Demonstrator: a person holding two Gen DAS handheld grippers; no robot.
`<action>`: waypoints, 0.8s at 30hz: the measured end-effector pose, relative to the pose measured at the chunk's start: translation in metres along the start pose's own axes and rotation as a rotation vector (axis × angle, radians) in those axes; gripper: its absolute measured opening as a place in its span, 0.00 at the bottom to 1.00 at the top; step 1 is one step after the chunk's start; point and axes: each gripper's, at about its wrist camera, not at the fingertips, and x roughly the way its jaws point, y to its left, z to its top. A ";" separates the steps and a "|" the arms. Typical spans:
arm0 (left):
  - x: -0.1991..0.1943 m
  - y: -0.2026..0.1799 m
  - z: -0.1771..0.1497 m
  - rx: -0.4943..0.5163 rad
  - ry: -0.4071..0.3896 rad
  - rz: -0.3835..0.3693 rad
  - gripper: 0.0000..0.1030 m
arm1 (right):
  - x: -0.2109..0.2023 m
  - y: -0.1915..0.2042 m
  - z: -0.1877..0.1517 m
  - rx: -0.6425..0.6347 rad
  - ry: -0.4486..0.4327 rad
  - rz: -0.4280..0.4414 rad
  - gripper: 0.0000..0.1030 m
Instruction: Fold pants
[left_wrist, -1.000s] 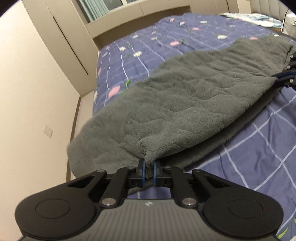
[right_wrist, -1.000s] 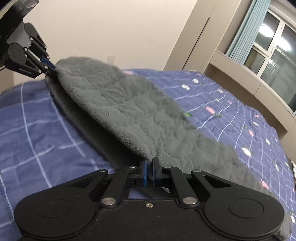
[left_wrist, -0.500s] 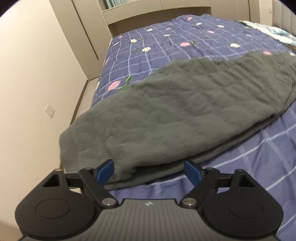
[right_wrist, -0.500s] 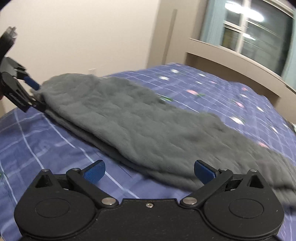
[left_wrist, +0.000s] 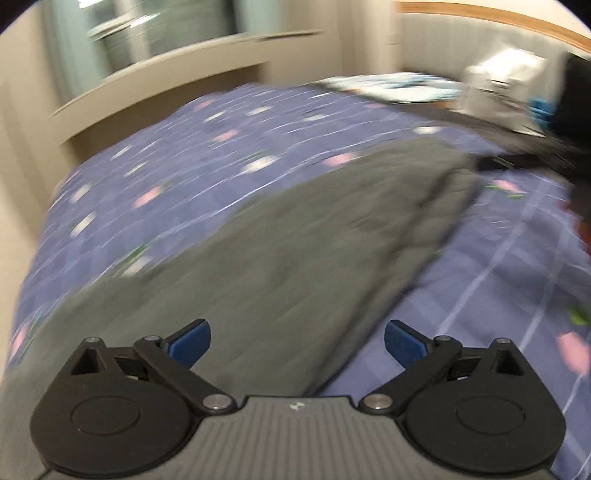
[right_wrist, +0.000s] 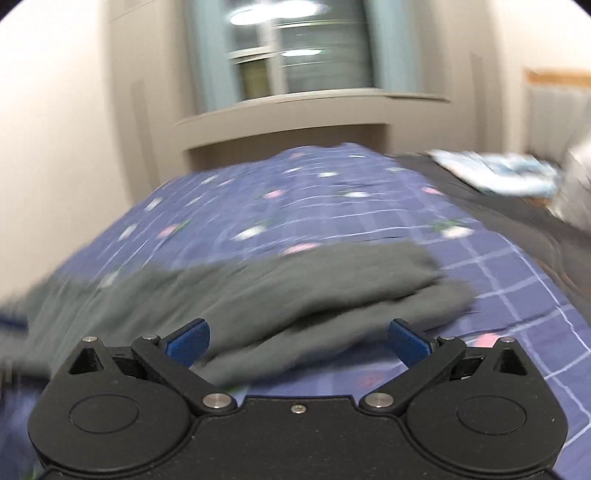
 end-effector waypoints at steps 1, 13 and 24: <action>0.010 -0.012 0.008 0.038 -0.011 -0.020 0.99 | 0.007 -0.015 0.007 0.048 0.001 0.005 1.00; 0.084 -0.035 0.030 0.083 0.113 -0.034 0.39 | 0.097 -0.118 0.033 0.430 0.098 0.004 0.74; 0.051 -0.029 0.047 0.048 0.048 -0.069 0.06 | 0.084 -0.119 0.051 0.417 0.007 0.012 0.06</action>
